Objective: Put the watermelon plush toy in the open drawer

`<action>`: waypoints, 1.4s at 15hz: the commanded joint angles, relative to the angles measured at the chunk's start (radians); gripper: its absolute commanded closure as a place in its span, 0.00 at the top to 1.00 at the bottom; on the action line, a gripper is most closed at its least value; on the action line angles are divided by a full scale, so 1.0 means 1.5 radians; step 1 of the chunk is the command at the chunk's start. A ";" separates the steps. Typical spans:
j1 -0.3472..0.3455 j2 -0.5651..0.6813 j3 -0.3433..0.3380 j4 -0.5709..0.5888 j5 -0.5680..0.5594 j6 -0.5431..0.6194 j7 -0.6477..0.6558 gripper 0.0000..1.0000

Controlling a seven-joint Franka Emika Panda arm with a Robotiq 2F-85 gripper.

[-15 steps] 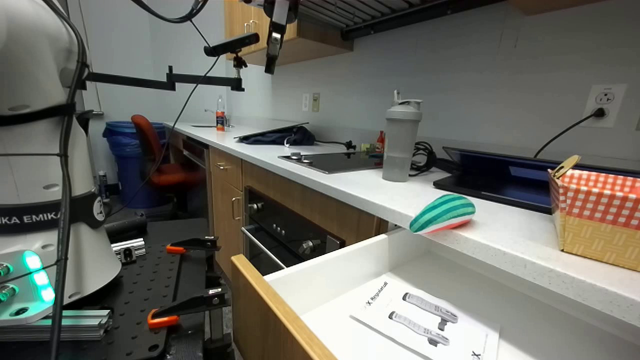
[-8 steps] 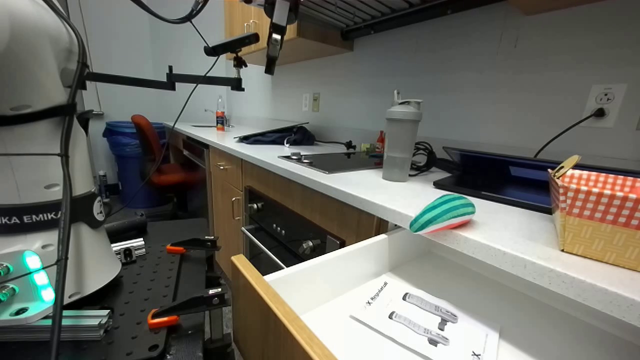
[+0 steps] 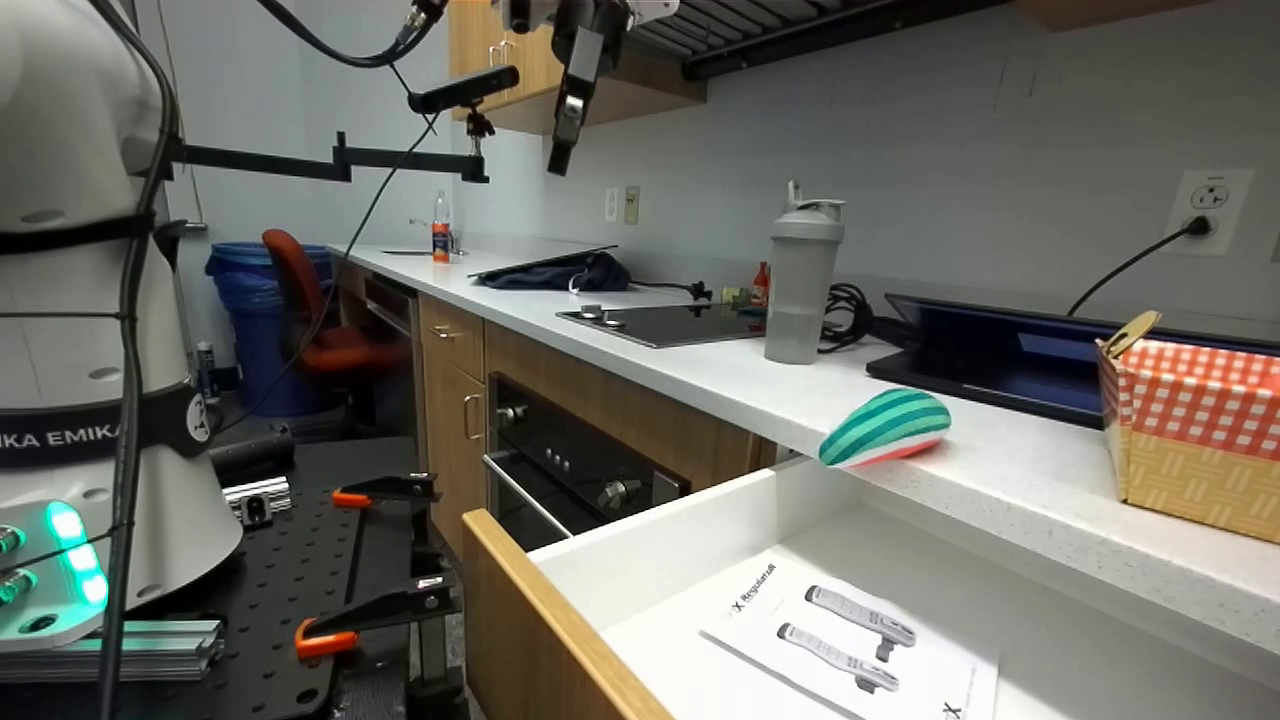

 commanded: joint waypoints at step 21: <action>0.007 0.290 -0.166 0.144 -0.129 0.151 0.003 1.00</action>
